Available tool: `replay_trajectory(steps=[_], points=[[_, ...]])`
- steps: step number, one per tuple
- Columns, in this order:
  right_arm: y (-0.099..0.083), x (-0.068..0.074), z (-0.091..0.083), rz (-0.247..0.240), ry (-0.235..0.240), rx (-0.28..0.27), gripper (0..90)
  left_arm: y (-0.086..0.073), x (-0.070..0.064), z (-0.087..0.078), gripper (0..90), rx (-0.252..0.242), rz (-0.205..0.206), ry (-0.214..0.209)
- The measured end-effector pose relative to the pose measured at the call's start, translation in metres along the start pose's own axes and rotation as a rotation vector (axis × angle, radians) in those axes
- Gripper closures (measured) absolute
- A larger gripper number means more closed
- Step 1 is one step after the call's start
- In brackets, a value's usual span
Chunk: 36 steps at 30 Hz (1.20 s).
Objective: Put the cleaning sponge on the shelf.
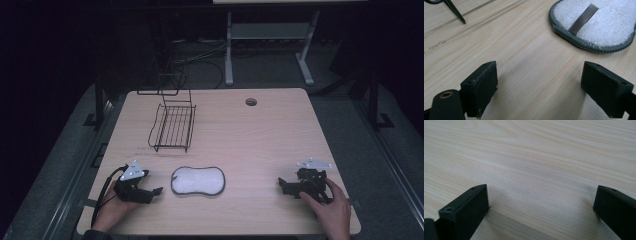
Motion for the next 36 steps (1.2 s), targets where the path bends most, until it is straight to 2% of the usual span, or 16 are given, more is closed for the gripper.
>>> replay_trajectory(steps=[5,9,13,15,16,19,20,22,23,24,26,27,32,36], points=[[0.000,0.000,0.000,0.000,0.000,0.000,0.0,0.002,0.000,-0.002,13.9,0.019,-0.008,-0.012],[0.000,0.000,0.000,0.000,0.000,0.000,0.0,0.010,-0.001,-0.004,14.2,0.001,-0.010,-0.015],[0.000,0.000,0.000,0.000,0.000,0.000,0.0,0.021,-0.002,-0.007,20.3,-0.024,-0.033,-0.045],[0.000,0.000,0.000,0.000,0.000,0.000,0.0,0.025,-0.002,-0.007,26.8,-0.024,-0.026,-0.054],[0.000,0.000,0.000,0.000,0.000,0.000,0.0,0.028,-0.002,-0.008,26.8,-0.027,-0.022,-0.057],[0.000,0.000,0.000,0.000,0.000,0.000,0.0,0.034,-0.004,-0.009,39.7,-0.041,-0.028,-0.072],[0.000,0.000,0.000,0.000,0.000,0.000,0.0,0.038,-0.005,-0.008,47.1,-0.037,-0.019,-0.086],[0.000,0.000,0.000,0.000,0.000,0.000,0.0,0.041,-0.006,-0.008,54.0,-0.038,-0.018,-0.092],[0.000,0.000,0.000,0.000,0.000,0.000,0.0,0.043,-0.007,-0.007,54.0,-0.035,-0.017,-0.098],[0.000,0.000,0.000,0.000,0.000,0.000,0.0,0.048,-0.009,-0.007,62.5,-0.037,-0.013,-0.110],[0.000,0.000,0.000,0.000,0.000,0.000,0.0,0.050,-0.010,-0.007,69.3,-0.036,-0.007,-0.116],[0.000,0.000,0.000,0.000,0.000,0.000,0.0,0.051,-0.011,-0.007,69.3,-0.032,0.000,-0.119],[0.000,0.000,0.000,0.000,0.000,0.000,0.0,0.059,-0.014,-0.009,89.5,-0.035,0.003,-0.148],[0.000,0.000,0.000,0.000,0.000,0.000,0.0,0.063,-0.016,-0.007,89.8,-0.030,0.002,-0.159]])
Point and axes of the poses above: each handheld gripper's, and its own axes: z roughly forward along the jaws, y roughly out of its top, x roughly to its left, the point moved 4 cm from there along z, roughly forward along the jaws, and after that the axes turned 11 degrees about y, right-handed, at the moved point
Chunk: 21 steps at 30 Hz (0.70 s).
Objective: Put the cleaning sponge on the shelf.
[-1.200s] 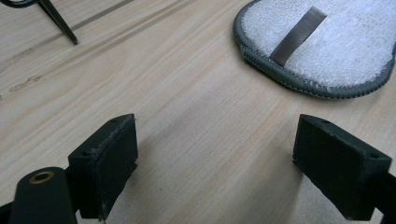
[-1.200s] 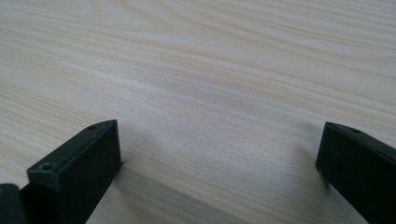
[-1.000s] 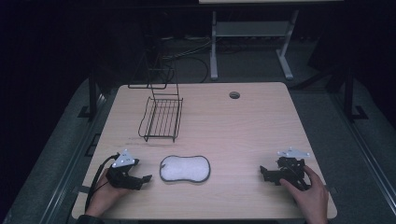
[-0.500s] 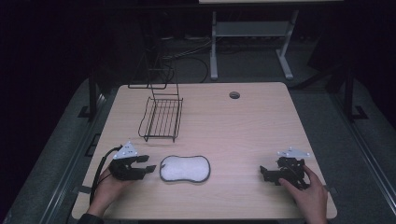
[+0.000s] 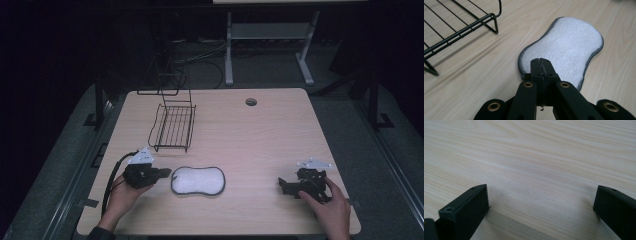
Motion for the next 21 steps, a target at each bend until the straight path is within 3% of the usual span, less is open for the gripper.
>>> replay_trajectory(steps=[11,21], points=[[0.000,0.000,0.000,0.000,0.000,0.000,0.0,0.014,-0.001,0.022,89.8,0.011,0.016,-0.022],[0.000,0.000,0.000,0.000,0.000,0.000,0.0,0.011,-0.001,0.042,89.8,0.072,0.019,-0.034]])
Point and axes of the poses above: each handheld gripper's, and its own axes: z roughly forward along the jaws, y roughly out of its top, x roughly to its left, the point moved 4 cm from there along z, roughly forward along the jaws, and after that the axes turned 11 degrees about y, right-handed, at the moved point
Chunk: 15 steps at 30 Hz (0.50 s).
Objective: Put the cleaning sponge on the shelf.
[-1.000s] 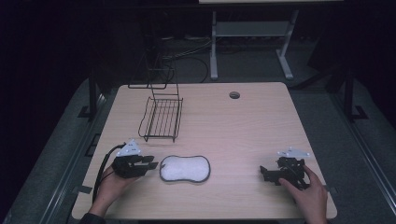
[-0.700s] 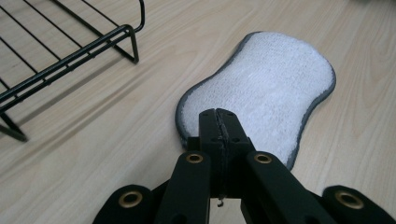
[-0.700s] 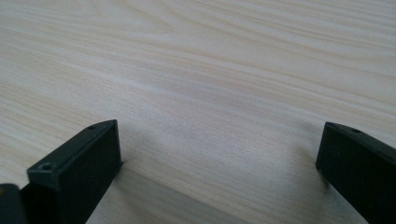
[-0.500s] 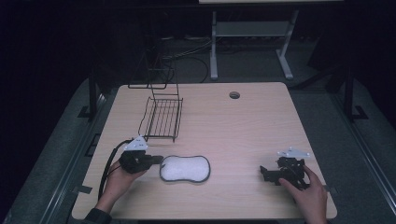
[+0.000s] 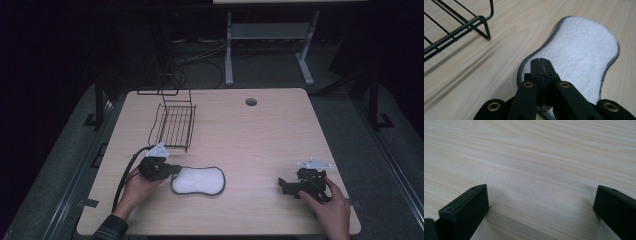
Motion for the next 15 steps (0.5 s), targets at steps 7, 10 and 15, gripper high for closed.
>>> replay_trajectory(steps=[7,10,15], points=[[0.000,0.000,0.000,0.000,0.000,0.000,0.0,-0.002,-0.004,0.002,89.8,0.016,0.022,-0.007],[0.000,0.000,0.000,0.000,0.000,0.000,0.0,-0.004,-0.007,0.001,89.8,0.016,0.019,-0.016],[0.000,0.000,0.000,0.000,0.000,0.000,0.0,-0.007,-0.011,-0.003,89.8,0.021,0.022,-0.020]])
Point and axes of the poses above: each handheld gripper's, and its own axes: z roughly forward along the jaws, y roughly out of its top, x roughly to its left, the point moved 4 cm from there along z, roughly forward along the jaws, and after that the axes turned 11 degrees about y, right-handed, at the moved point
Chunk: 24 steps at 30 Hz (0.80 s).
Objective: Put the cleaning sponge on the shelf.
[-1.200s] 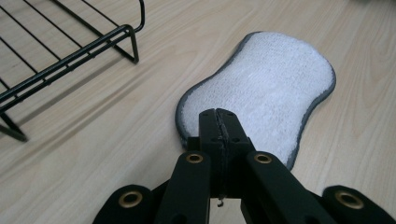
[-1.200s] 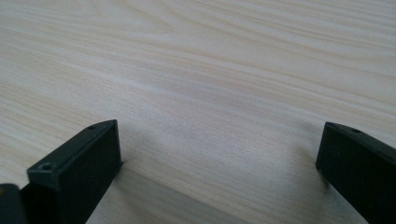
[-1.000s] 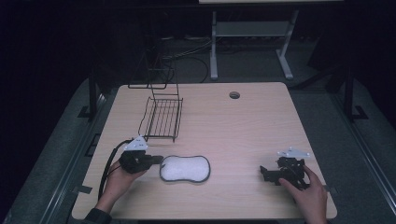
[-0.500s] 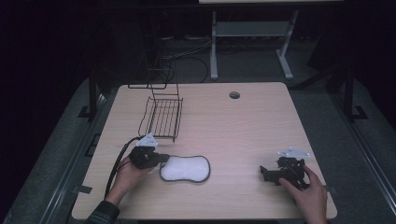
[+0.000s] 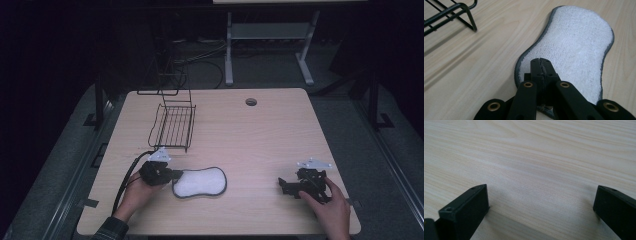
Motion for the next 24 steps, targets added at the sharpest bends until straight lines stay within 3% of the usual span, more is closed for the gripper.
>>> replay_trajectory(steps=[16,24], points=[[0.000,0.000,0.000,0.000,0.000,0.000,0.0,-0.018,-0.013,-0.018,89.7,0.020,-0.030,-0.027],[0.000,0.000,0.000,0.000,0.000,0.000,0.0,-0.005,-0.015,-0.019,89.7,0.008,-0.036,-0.032]])
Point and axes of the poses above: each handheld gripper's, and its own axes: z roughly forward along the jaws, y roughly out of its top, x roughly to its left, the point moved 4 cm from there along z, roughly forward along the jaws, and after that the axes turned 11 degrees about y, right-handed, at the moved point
